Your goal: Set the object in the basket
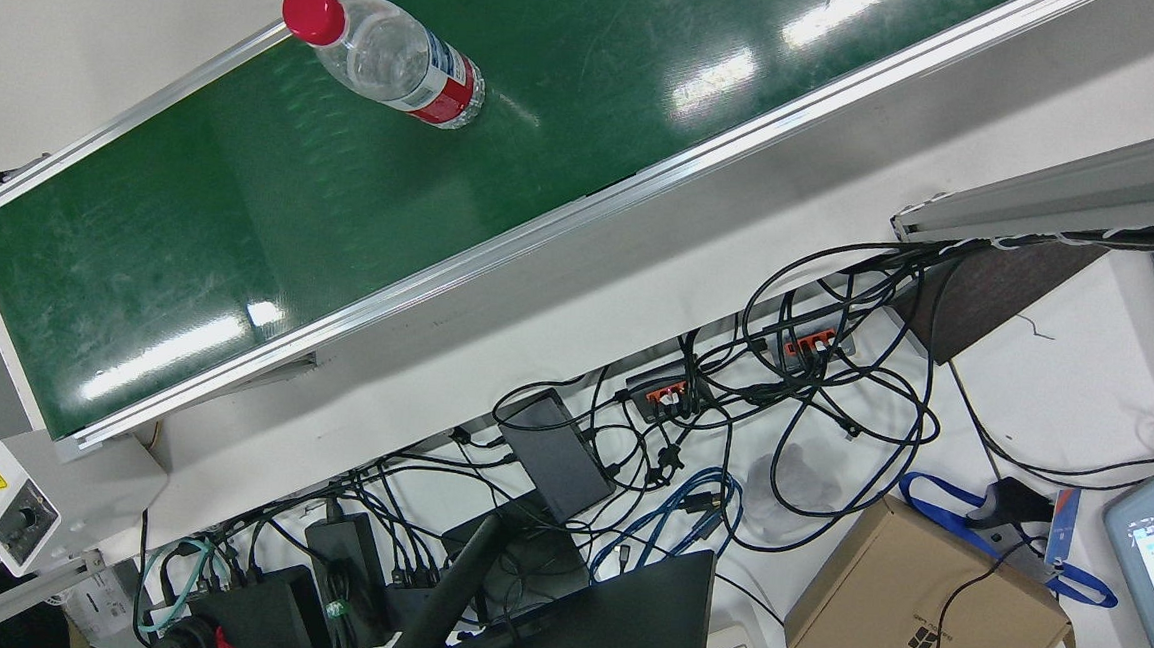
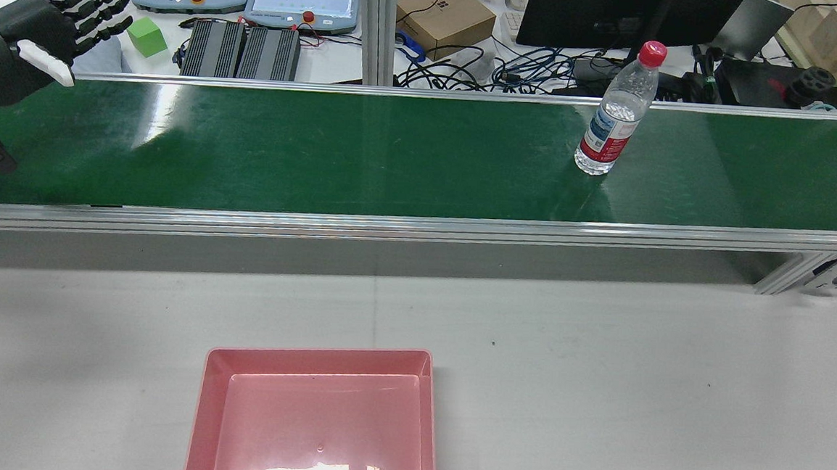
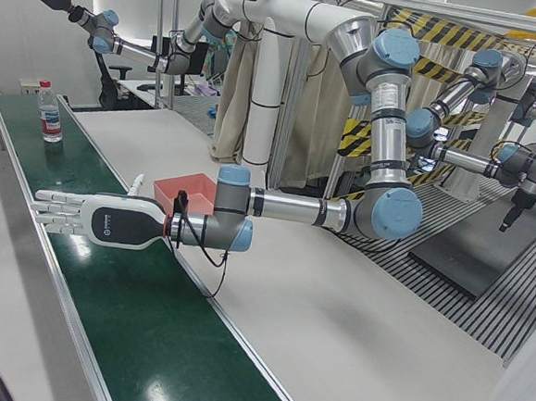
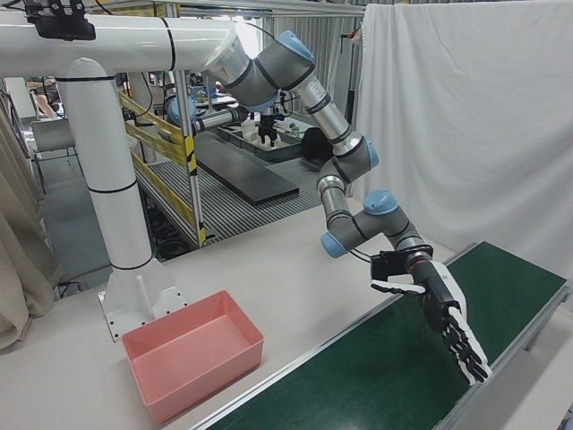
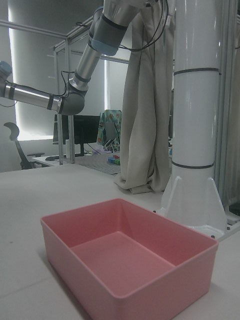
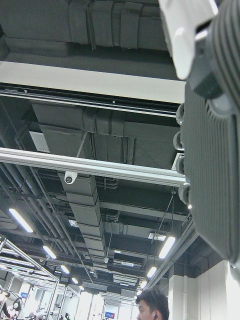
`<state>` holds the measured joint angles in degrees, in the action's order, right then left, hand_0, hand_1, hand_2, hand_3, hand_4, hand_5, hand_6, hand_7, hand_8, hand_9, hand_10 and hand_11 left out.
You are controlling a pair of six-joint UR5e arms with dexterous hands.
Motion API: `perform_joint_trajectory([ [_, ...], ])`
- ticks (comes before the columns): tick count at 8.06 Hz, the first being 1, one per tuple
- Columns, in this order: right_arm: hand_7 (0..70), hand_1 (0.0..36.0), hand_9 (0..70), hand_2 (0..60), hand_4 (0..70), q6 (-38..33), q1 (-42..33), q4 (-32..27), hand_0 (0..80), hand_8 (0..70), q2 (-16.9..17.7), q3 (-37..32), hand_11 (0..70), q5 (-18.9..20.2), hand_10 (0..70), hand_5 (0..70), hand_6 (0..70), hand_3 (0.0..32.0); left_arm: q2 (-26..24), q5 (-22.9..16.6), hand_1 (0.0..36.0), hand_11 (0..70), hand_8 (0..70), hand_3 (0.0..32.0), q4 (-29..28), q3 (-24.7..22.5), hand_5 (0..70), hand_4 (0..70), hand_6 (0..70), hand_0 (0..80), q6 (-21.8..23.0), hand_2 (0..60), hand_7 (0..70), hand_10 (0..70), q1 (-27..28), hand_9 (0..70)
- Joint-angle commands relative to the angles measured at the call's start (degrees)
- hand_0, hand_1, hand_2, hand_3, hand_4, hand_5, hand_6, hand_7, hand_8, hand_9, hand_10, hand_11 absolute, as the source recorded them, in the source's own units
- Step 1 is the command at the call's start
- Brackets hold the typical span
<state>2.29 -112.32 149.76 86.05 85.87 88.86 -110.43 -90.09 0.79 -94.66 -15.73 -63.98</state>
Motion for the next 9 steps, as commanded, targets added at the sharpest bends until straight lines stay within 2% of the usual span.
perform_joint_trajectory([
  [1, 0.0, 0.0, 0.0, 0.0, 0.0, 0.00, 0.00, 0.00, 0.0, 0.0, 0.00, 0.00, 0.0, 0.00, 0.0, 0.0, 0.0, 0.0, 0.04, 0.00, 4.6, 4.4, 0.0, 0.0, 0.00, 0.00, 6.0, 0.0, 0.0, 55.5, 0.00, 0.0, 0.0, 1.8, 0.00, 0.0],
  [9, 0.0, 0.0, 0.0, 0.0, 0.0, 0.00, 0.00, 0.00, 0.0, 0.0, 0.00, -0.09, 0.0, -0.09, 0.0, 0.0, 0.0, 0.0, -0.05, 0.00, 4.3, 5.4, 0.0, 0.0, 0.00, 0.00, 6.5, 0.0, 0.8, 56.5, 0.00, 0.0, 0.0, 2.5, 0.09, 0.0],
])
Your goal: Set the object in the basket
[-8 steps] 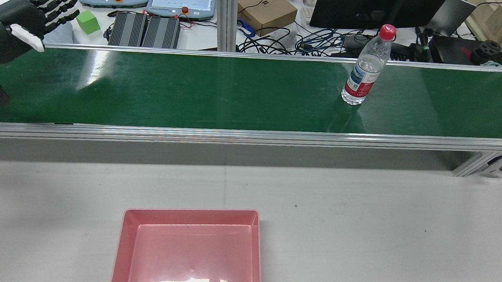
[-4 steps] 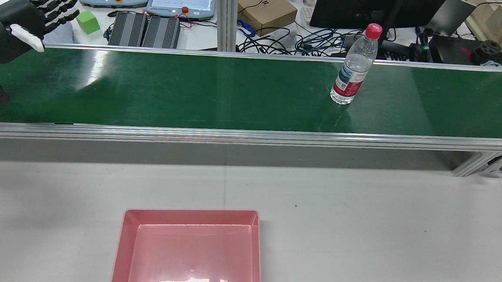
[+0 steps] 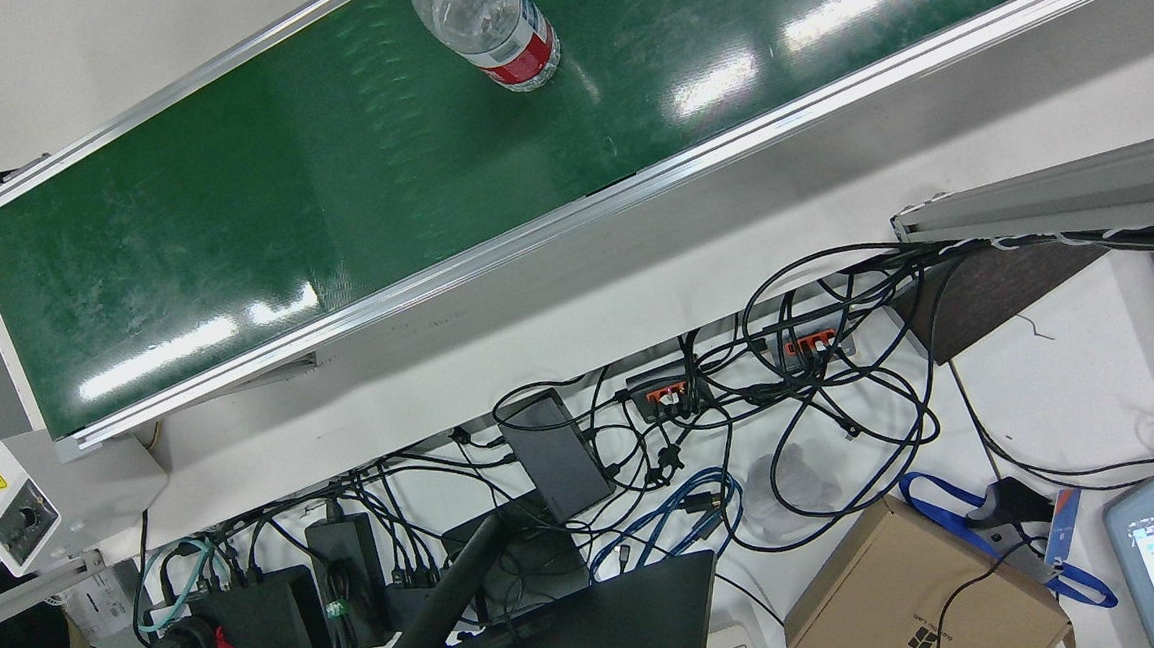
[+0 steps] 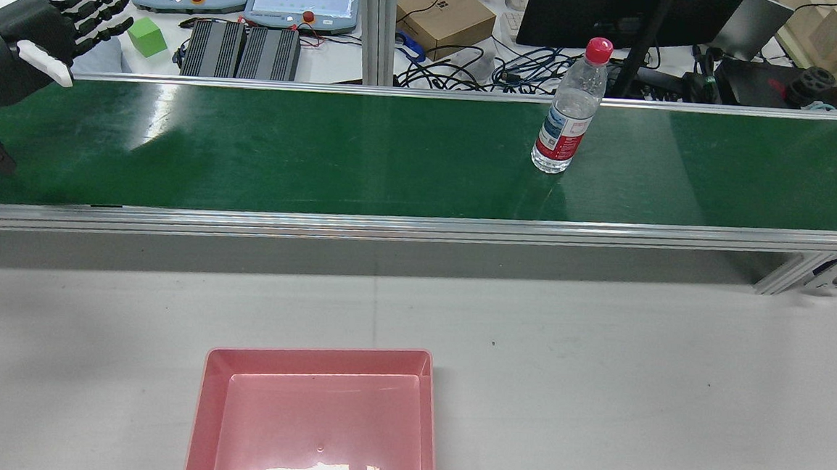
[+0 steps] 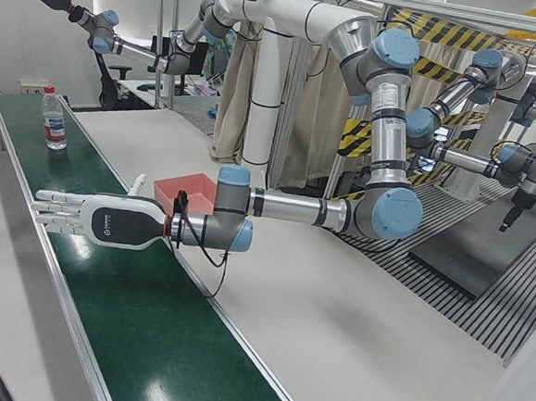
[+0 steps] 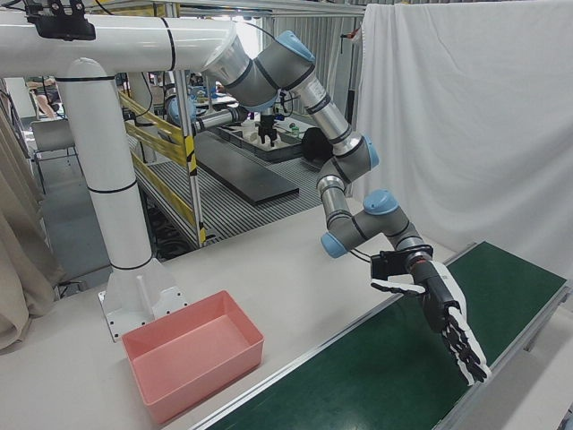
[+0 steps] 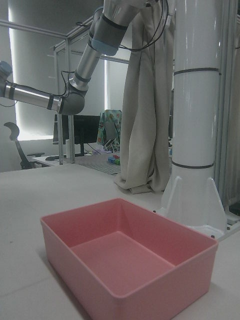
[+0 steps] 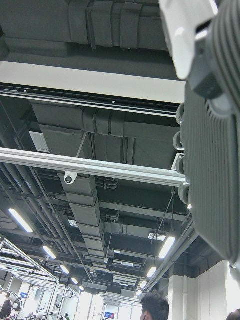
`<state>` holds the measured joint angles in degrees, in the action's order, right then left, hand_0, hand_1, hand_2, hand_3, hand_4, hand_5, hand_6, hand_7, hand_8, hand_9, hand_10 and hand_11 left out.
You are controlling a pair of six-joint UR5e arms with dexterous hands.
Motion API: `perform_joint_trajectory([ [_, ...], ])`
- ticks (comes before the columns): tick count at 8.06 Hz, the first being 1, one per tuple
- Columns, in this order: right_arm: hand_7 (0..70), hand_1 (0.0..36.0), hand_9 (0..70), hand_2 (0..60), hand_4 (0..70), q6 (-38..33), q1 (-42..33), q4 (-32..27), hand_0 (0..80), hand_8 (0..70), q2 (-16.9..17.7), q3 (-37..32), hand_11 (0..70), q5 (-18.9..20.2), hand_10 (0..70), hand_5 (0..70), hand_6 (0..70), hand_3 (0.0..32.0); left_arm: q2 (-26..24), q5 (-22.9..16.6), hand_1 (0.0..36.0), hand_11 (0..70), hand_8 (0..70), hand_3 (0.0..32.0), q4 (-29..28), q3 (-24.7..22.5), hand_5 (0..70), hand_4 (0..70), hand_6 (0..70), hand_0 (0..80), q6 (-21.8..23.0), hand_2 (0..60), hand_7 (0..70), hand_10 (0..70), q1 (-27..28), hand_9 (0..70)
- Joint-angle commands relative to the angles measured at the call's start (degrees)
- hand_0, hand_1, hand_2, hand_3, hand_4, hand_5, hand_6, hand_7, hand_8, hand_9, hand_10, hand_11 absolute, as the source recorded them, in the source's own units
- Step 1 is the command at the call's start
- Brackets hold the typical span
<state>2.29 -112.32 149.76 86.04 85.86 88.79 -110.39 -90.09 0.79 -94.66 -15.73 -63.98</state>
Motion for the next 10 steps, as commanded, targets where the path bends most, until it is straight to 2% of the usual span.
perform_joint_trajectory([
  [1, 0.0, 0.0, 0.0, 0.0, 0.0, 0.00, 0.00, 0.00, 0.0, 0.0, 0.00, -0.08, 0.0, -0.02, 0.0, 0.0, 0.0, 0.0, -0.44, 0.00, 4.1, 6.1, 0.0, 0.0, 0.00, 0.18, 6.7, 0.0, 0.8, 56.1, 0.00, 0.0, 0.0, 3.0, 0.00, 0.0],
  [10, 0.0, 0.0, 0.0, 0.0, 0.0, 0.00, 0.00, 0.00, 0.0, 0.0, 0.00, 0.01, 0.0, 0.07, 0.0, 0.0, 0.0, 0.0, -0.44, 0.00, 4.4, 4.2, 0.0, 0.0, 0.00, 0.18, 6.2, 0.0, 0.0, 55.2, 0.00, 0.0, 0.0, 1.6, 0.09, 0.0],
])
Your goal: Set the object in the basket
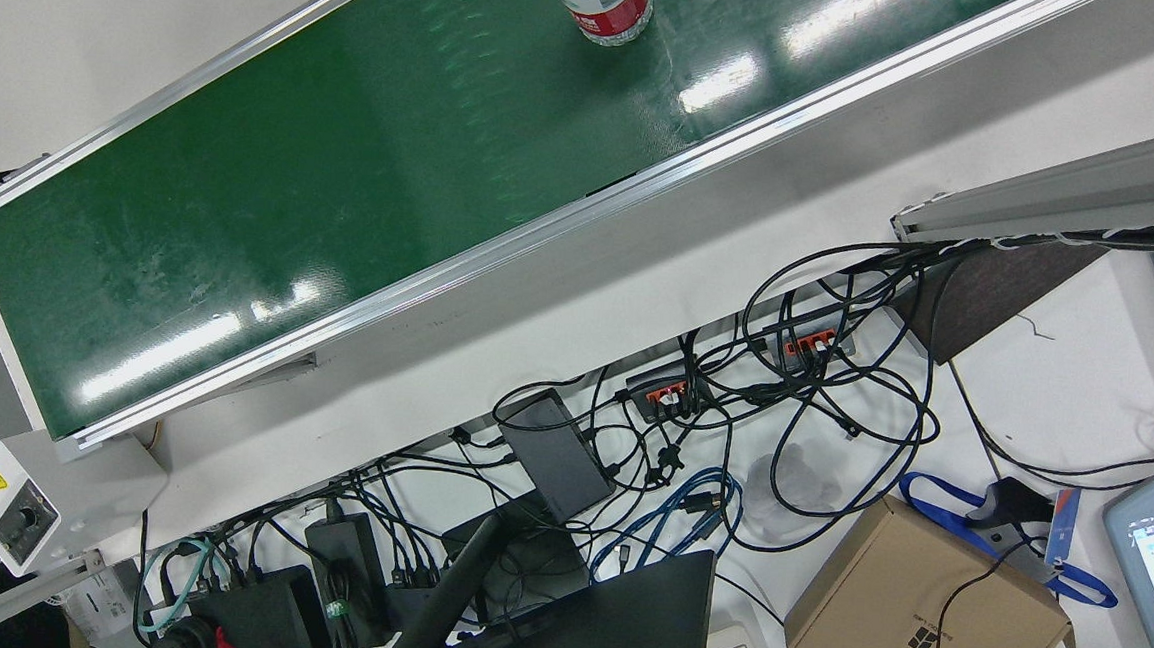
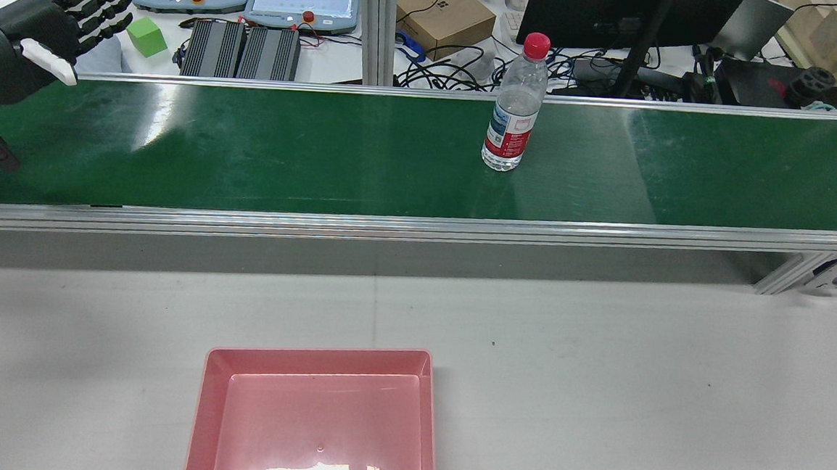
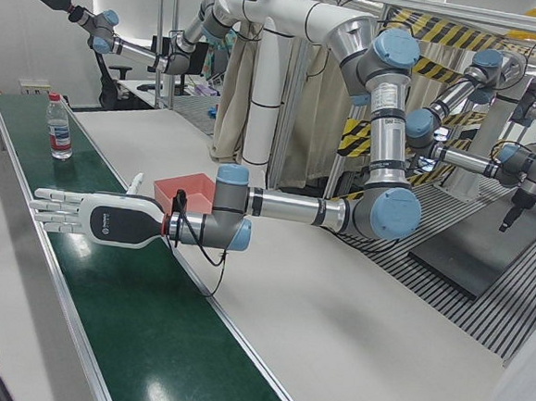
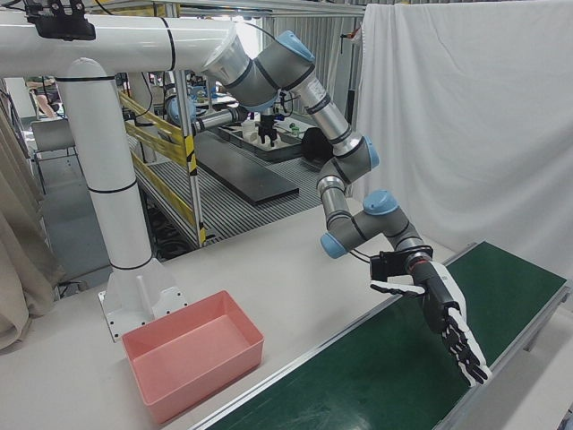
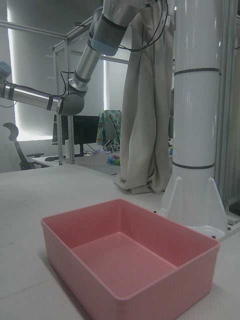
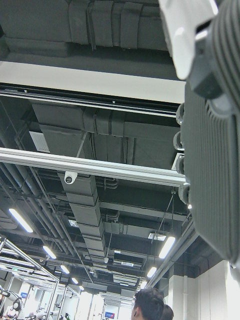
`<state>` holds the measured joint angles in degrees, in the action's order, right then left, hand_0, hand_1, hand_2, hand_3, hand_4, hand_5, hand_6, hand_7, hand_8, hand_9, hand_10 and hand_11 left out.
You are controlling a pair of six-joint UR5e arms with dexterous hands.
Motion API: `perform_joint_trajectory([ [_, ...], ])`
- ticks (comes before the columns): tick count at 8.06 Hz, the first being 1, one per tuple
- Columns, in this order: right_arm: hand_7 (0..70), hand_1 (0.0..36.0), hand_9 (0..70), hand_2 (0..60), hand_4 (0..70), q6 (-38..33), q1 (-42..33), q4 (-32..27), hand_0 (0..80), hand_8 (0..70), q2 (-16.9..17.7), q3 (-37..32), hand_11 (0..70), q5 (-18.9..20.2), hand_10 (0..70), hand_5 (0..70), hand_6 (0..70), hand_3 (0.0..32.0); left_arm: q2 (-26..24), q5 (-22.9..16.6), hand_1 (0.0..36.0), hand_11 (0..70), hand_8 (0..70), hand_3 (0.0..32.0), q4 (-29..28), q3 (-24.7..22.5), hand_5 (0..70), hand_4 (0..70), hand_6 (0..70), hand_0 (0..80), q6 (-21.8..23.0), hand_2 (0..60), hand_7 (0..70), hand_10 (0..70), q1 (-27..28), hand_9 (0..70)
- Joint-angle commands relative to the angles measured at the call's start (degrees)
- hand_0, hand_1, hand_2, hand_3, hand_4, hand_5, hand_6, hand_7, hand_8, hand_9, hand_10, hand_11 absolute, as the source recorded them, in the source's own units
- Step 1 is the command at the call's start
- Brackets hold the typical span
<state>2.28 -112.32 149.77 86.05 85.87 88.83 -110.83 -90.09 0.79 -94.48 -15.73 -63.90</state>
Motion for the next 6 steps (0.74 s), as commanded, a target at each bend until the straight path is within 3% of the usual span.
perform_joint_trajectory([
  [1, 0.0, 0.0, 0.0, 0.0, 0.0, 0.00, 0.00, 0.00, 0.0, 0.0, 0.00, 0.00, 0.0, -0.06, 0.0, 0.0, 0.0, 0.0, 0.00, 0.00, 4.3, 4.2, 0.0, 0.0, 0.00, 0.00, 6.0, 0.0, 0.0, 55.0, 0.00, 0.0, 0.0, 1.6, -0.09, 0.0],
  [6, 0.0, 0.0, 0.0, 0.0, 0.0, 0.00, 0.00, 0.00, 0.0, 0.0, 0.00, 0.00, 0.0, -0.06, 0.0, 0.0, 0.0, 0.0, 0.00, 0.00, 3.7, 5.2, 0.0, 0.0, 0.00, 0.00, 6.4, 0.0, 0.4, 55.3, 0.00, 0.0, 0.0, 2.5, 0.00, 0.0],
])
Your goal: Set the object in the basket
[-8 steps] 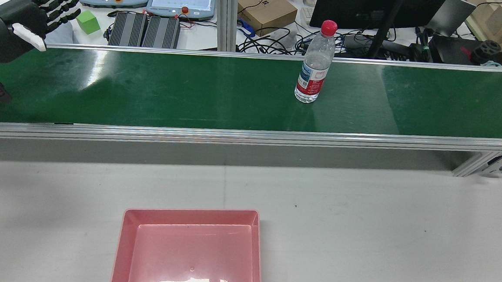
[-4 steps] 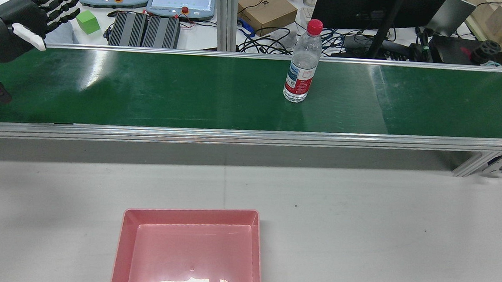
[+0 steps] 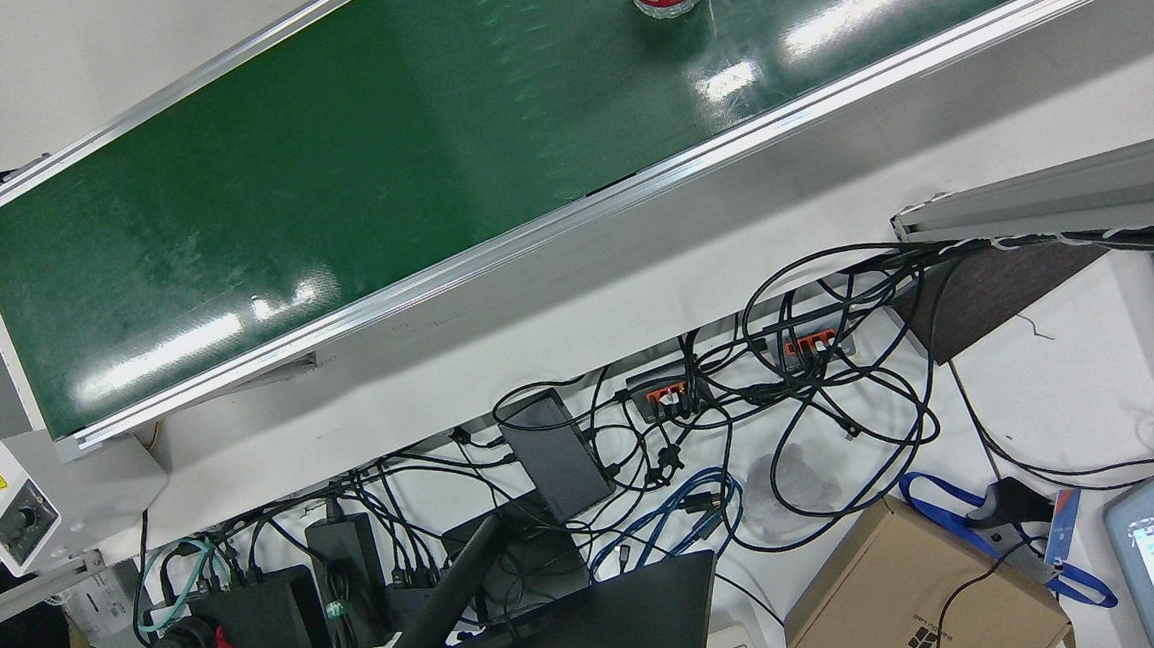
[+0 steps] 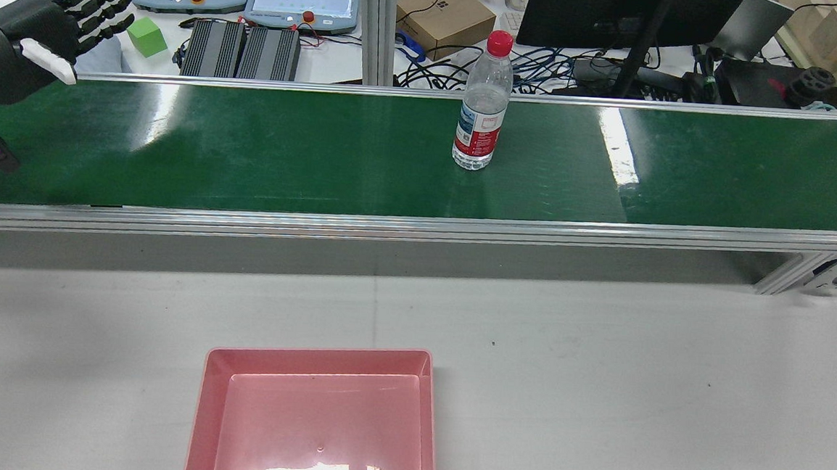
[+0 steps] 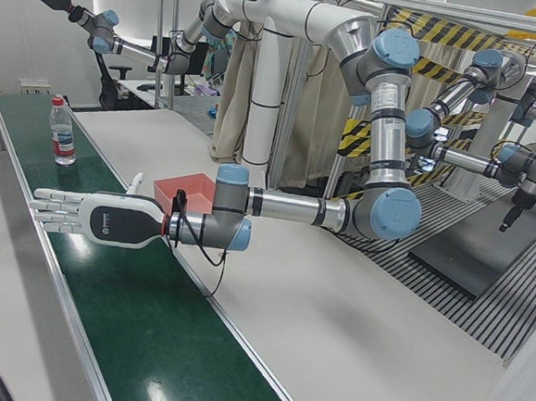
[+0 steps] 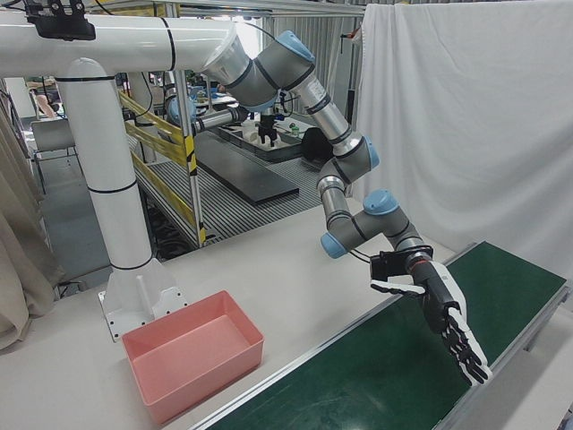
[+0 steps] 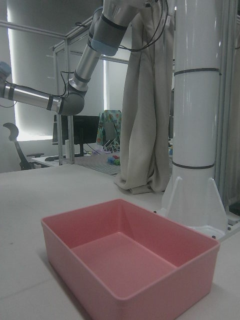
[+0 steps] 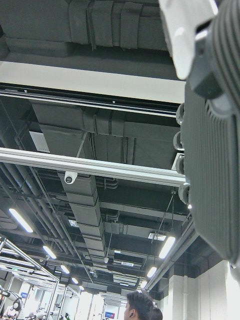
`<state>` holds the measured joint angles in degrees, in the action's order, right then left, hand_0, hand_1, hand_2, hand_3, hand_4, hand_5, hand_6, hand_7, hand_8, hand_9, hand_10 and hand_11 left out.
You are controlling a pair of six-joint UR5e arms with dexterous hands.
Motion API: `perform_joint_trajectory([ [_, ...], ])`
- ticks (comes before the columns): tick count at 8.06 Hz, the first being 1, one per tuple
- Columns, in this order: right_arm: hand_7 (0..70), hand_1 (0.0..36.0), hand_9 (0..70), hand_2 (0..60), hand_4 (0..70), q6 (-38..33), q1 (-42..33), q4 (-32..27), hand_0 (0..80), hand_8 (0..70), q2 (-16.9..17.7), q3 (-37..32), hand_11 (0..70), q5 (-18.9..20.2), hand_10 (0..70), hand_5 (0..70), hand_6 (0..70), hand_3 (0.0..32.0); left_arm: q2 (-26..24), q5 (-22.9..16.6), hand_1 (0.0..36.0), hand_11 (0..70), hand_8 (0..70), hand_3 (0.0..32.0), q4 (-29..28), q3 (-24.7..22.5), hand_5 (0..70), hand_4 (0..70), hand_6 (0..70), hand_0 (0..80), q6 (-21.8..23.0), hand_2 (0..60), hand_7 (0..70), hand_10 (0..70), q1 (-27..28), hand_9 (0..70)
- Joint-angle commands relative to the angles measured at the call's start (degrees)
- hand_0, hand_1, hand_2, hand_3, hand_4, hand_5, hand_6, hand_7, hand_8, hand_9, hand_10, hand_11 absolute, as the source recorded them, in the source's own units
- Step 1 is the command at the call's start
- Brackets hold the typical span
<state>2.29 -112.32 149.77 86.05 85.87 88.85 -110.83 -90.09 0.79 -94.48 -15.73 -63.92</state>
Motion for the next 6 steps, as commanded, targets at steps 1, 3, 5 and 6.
perform_joint_trajectory([
  [1, 0.0, 0.0, 0.0, 0.0, 0.0, 0.00, 0.00, 0.00, 0.0, 0.0, 0.00, 0.00, 0.0, -0.08, 0.0, 0.0, 0.0, 0.0, 0.00, 0.00, 3.7, 5.3, 0.0, 0.0, 0.00, -0.09, 6.1, 0.0, 0.5, 55.6, 0.00, 0.0, 0.0, 2.5, 0.02, 0.0],
  [3, 0.0, 0.0, 0.0, 0.0, 0.0, 0.00, 0.00, 0.00, 0.0, 0.0, 0.00, 0.00, 0.0, -0.08, 0.0, 0.0, 0.0, 0.0, 0.00, 0.00, 3.8, 5.7, 0.0, 0.0, 0.00, -0.09, 6.7, 0.0, 0.5, 55.6, 0.00, 0.0, 0.0, 2.8, 0.02, 0.0],
  [5, 0.0, 0.0, 0.0, 0.0, 0.0, 0.00, 0.00, 0.00, 0.0, 0.0, 0.00, 0.00, 0.0, 0.00, 0.0, 0.0, 0.0, 0.0, 0.00, 0.00, 3.8, 4.8, 0.0, 0.0, 0.00, -0.09, 6.0, 0.0, 0.5, 55.5, 0.00, 0.0, 0.0, 2.1, -0.06, 0.0],
  [6, 0.0, 0.0, 0.0, 0.0, 0.0, 0.00, 0.00, 0.00, 0.0, 0.0, 0.00, 0.09, 0.0, -0.08, 0.0, 0.0, 0.0, 0.0, -0.09, 0.00, 3.7, 5.4, 0.0, 0.0, 0.00, 0.00, 6.0, 0.0, 0.3, 55.5, 0.00, 0.0, 0.0, 2.5, 0.02, 0.0],
])
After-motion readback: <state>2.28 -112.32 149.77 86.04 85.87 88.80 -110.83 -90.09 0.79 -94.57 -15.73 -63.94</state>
